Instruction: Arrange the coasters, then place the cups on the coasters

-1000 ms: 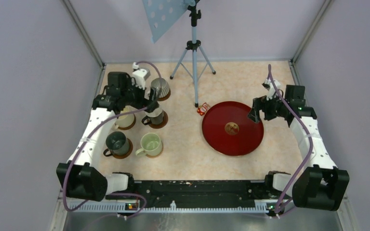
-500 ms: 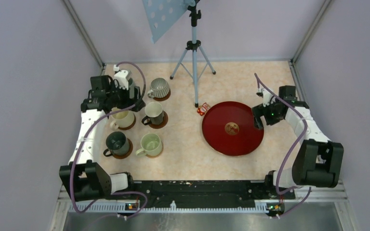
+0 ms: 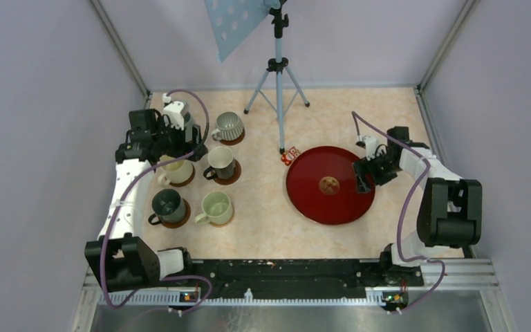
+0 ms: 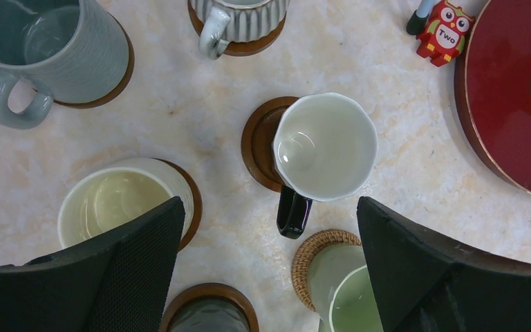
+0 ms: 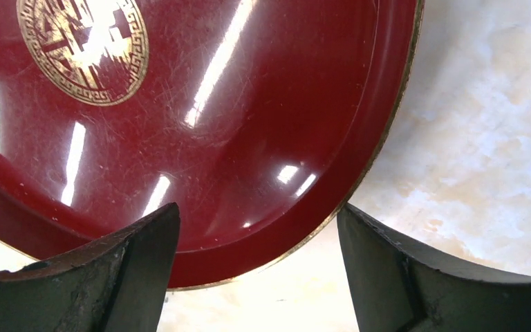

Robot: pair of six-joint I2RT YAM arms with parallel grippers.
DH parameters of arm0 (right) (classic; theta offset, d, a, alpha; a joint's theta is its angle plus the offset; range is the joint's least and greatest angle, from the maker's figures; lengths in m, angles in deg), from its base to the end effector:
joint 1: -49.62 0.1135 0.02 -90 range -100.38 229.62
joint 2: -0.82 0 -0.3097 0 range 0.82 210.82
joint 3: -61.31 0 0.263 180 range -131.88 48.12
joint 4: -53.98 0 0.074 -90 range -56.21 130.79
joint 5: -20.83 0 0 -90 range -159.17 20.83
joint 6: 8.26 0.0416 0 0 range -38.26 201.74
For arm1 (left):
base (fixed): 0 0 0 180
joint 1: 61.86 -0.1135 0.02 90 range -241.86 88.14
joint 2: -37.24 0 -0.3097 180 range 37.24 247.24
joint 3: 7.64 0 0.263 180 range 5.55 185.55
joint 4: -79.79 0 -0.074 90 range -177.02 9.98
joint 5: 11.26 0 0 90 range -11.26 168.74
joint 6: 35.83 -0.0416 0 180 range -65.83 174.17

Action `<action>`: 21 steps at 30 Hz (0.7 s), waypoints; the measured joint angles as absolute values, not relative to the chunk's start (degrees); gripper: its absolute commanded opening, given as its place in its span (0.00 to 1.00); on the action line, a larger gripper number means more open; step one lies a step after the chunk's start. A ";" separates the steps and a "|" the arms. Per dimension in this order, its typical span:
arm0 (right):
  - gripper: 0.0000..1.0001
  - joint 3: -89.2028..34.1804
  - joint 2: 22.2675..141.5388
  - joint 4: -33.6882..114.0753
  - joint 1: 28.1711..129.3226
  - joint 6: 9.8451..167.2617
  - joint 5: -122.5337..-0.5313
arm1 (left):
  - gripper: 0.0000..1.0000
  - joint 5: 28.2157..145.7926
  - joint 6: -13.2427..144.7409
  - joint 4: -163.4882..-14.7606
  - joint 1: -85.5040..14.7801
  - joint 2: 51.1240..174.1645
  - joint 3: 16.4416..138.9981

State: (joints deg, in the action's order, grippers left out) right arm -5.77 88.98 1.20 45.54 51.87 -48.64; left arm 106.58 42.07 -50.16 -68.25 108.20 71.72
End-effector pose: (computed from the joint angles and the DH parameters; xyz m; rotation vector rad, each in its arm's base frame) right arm 0.2872 -0.0059 0.2199 -0.6819 2.6625 0.3622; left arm 0.2625 0.0098 0.3711 0.3559 2.1968 -0.3816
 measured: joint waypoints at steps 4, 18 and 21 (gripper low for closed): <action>0.82 -5.46 88.44 -0.09 49.96 51.70 -48.66 | 0.99 106.58 42.07 -50.16 -68.25 108.11 71.42; 0.88 -5.24 81.92 1.00 57.61 59.06 -42.28 | 0.99 107.39 42.31 -49.94 -68.25 107.48 71.39; 0.88 -6.73 76.28 2.40 55.62 61.51 -40.49 | 0.99 107.45 42.38 -49.72 -68.34 107.48 71.48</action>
State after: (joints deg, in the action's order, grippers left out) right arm -6.73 76.28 2.40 55.62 61.51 -40.49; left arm 107.45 42.38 -49.72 -68.34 107.48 71.48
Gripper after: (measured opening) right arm 0.877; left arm 0.987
